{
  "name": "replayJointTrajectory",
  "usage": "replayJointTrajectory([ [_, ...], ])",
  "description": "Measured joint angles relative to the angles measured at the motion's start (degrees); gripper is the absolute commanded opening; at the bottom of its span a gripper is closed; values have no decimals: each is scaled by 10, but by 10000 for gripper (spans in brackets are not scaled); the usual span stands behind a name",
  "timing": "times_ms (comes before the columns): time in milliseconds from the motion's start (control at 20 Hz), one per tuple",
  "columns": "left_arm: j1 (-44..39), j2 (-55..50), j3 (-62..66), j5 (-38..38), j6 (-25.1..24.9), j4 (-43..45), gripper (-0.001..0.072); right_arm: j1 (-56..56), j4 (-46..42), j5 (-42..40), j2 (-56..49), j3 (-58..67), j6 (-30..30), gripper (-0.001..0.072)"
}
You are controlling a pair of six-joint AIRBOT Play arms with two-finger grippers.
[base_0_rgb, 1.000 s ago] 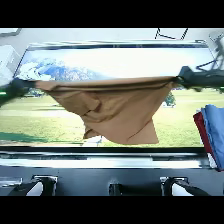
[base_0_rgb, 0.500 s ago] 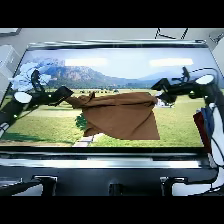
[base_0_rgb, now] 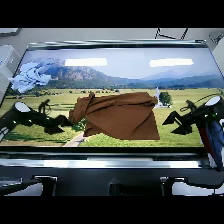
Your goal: Fold the clothes and pants, and hang the long-sleeved shirts on hangers.
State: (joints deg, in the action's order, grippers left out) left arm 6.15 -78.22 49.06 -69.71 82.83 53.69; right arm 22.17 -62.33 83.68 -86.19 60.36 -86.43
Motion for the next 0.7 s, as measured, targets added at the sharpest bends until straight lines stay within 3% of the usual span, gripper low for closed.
replayJointTrajectory([
  [50,-21,-1,-24,19,-6,-21,709,1,7,-5,3,-22,5,697],
  [100,-42,-2,-42,38,-11,-42,644,2,14,-10,5,-40,10,697],
  [350,-135,-15,-82,141,-22,-141,599,3,46,-40,9,-78,24,695],
  [400,-148,-18,-85,162,-24,-154,459,3,52,-47,9,-81,24,695],
  [500,-169,-25,-90,194,-26,-160,90,2,64,-63,9,-84,24,691],
  [600,-181,-28,-92,208,-29,-164,26,-9,69,-75,9,-85,26,689],
  [700,-186,-28,-93,215,-30,-173,26,-34,75,-84,5,-86,26,681],
])
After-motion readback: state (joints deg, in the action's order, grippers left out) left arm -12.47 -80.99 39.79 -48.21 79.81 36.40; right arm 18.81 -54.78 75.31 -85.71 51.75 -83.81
